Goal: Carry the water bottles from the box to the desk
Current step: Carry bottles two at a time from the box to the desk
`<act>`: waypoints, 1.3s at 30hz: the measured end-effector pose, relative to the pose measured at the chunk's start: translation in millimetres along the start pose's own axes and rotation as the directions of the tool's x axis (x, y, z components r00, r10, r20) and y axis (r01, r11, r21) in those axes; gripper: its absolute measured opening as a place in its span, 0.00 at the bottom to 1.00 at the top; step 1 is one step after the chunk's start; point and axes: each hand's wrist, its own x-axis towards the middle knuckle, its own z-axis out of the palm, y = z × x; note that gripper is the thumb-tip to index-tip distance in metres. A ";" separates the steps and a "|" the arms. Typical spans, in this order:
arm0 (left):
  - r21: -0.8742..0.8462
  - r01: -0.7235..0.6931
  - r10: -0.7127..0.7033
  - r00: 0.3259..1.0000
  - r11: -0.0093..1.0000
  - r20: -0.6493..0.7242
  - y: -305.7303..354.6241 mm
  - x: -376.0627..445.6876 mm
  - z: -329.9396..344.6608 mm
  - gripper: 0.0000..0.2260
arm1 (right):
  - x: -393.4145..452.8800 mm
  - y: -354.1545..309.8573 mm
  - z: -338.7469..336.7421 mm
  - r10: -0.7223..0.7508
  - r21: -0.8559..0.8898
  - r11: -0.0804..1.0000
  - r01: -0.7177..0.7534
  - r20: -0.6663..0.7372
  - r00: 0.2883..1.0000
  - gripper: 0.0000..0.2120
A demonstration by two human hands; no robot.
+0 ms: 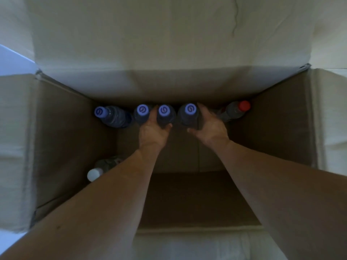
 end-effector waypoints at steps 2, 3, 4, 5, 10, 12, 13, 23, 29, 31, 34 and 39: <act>-0.008 -0.037 0.037 0.999 0.999 -0.027 -2.8 5.1 4.2 0.33 | 8.2 0.5 6.3 -0.028 0.014 1.000 0.028 -0.019 0.999 0.43; -0.003 -0.051 0.051 0.998 0.999 -0.041 -4.4 7.7 5.4 0.33 | 11.5 1.0 9.5 -0.039 0.021 0.999 0.040 -0.032 0.999 0.42; 0.018 -0.065 0.066 0.996 0.998 -0.056 -6.1 10.3 6.3 0.32 | 14.3 1.6 12.5 -0.050 0.030 0.998 0.052 -0.053 0.997 0.40; 0.050 -0.081 0.085 0.994 0.995 -0.070 -7.5 12.3 7.1 0.32 | 16.9 2.4 14.7 -0.060 0.040 0.997 0.063 -0.081 0.995 0.38; 0.141 -0.144 0.157 0.983 0.980 -0.090 -9.0 15.0 11.3 0.27 | 26.8 3.4 18.2 -0.088 0.080 0.992 0.101 -0.157 0.984 0.30; 0.124 -0.136 0.148 0.985 0.983 -0.092 -8.2 13.2 12.9 0.27 | 26.2 5.4 17.5 -0.090 0.082 0.991 0.103 -0.146 0.985 0.29; 0.116 -0.129 0.140 0.986 0.985 -0.088 -7.3 11.6 12.9 0.27 | 24.7 7.3 16.6 -0.088 0.076 0.992 0.099 -0.138 0.986 0.29; 0.142 -0.108 0.102 0.994 0.984 0.049 -27.2 -21.9 11.7 0.29 | -7.7 31.4 14.8 -0.126 -0.001 0.992 0.126 0.016 0.992 0.33; 0.129 -0.110 0.100 0.992 0.986 0.082 -28.5 -6.7 19.0 0.37 | 3.1 31.2 20.1 -0.114 0.008 0.994 0.113 0.065 0.991 0.44; 0.121 -0.110 0.100 0.991 0.987 0.086 -29.8 -2.8 21.9 0.37 | 6.4 33.1 22.9 -0.103 0.035 0.994 0.101 0.068 0.992 0.43; 0.092 -0.119 0.111 0.989 0.989 0.093 -32.0 -0.5 22.7 0.36 | 8.8 35.8 24.0 -0.077 0.089 0.993 0.071 0.064 0.995 0.41; -0.003 -0.127 0.126 0.977 0.992 0.175 -34.5 -13.3 7.7 0.32 | -4.6 44.3 17.7 -0.045 0.238 0.971 -0.002 0.192 0.980 0.36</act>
